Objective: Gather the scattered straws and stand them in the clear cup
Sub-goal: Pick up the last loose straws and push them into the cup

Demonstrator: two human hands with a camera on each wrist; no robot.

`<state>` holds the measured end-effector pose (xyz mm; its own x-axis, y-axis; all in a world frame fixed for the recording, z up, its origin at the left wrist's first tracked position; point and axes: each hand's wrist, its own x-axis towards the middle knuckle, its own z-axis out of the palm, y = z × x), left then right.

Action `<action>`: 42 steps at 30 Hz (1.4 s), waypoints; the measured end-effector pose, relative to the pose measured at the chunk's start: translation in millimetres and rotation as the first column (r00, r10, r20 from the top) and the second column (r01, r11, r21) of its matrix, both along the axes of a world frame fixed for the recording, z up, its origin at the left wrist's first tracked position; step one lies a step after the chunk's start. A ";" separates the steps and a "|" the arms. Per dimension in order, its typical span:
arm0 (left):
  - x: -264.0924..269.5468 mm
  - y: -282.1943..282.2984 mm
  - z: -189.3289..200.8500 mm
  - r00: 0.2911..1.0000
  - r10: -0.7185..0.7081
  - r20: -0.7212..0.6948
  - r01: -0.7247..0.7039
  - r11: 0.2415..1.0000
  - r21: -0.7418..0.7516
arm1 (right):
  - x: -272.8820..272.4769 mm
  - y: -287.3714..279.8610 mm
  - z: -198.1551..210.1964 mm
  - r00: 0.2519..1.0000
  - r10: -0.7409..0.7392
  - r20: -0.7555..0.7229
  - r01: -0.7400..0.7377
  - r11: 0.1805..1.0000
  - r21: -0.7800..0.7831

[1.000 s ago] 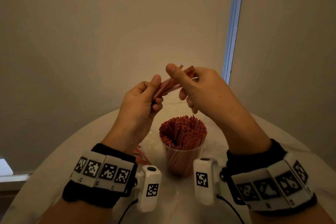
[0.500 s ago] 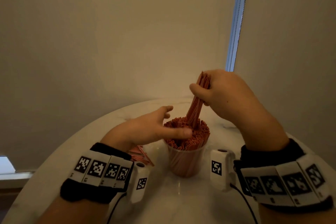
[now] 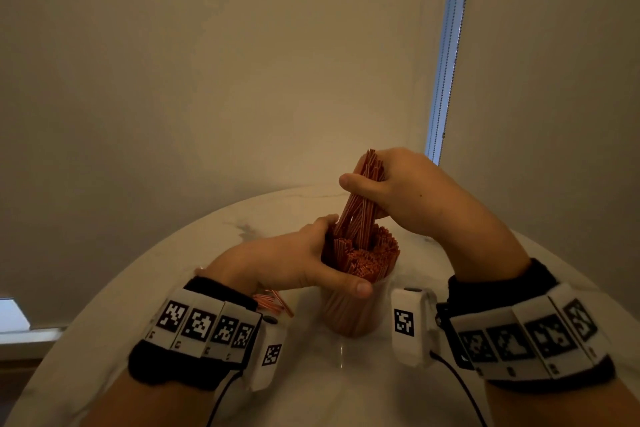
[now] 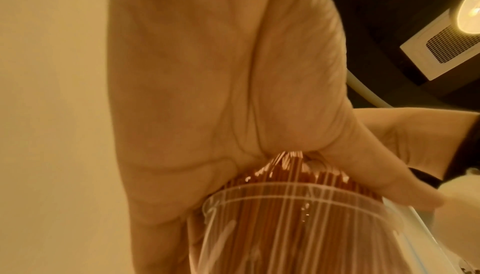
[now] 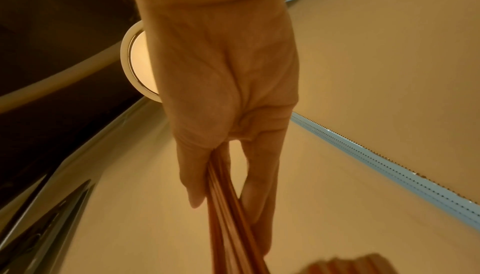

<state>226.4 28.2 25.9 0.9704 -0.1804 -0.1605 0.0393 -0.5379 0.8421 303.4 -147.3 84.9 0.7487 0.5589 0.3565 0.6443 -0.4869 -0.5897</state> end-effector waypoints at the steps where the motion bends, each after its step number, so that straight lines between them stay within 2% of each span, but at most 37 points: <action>1: -0.3 -0.1 0.2 1.000 0.001 0.000 -0.001 1.000 0.007 | 0.1 0.0 -0.1 1.000 0.014 -0.025 -0.014 1.000 -0.001; 14: -2.6 -2.1 2.4 1.000 -0.015 0.001 0.015 1.000 -0.023 | 0.9 9.1 -6.1 0.997 0.065 -0.029 -0.065 0.998 0.007; 19: -1.4 -2.1 1.0 0.999 -0.032 0.015 0.033 0.999 -0.040 | 2.1 9.8 -7.8 0.987 0.112 -0.119 -0.121 0.990 -0.072; 23: -0.7 -1.1 -0.3 0.999 -0.023 0.024 0.024 0.998 -0.058 | 2.1 9.2 -7.8 0.989 0.106 -0.107 -0.113 0.992 -0.056; 26: -0.6 -1.6 -0.2 0.999 -0.041 0.020 0.042 0.997 -0.066 | 0.8 8.8 -8.9 0.980 0.145 -0.139 -0.161 0.981 -0.107; 31: -1.4 -2.6 0.5 0.998 -0.069 0.015 0.070 0.995 -0.075 | 1.5 10.3 -11.5 0.986 0.098 -0.131 -0.109 0.991 -0.080; 37: 1.2 -0.9 -3.0 0.999 -0.031 0.031 0.034 0.996 -0.085 | 5.4 7.4 -10.7 0.987 0.081 -0.143 -0.097 0.989 -0.109; 39: 1.2 -1.0 -2.5 0.999 -0.043 0.031 0.045 0.996 -0.077 | 4.6 6.9 -8.7 0.986 0.095 -0.134 -0.103 0.993 -0.055; 42: -0.8 -2.5 -0.4 0.998 -0.050 0.037 0.052 0.997 -0.063 | 2.4 7.2 -6.1 0.987 0.122 -0.106 -0.130 0.989 -0.073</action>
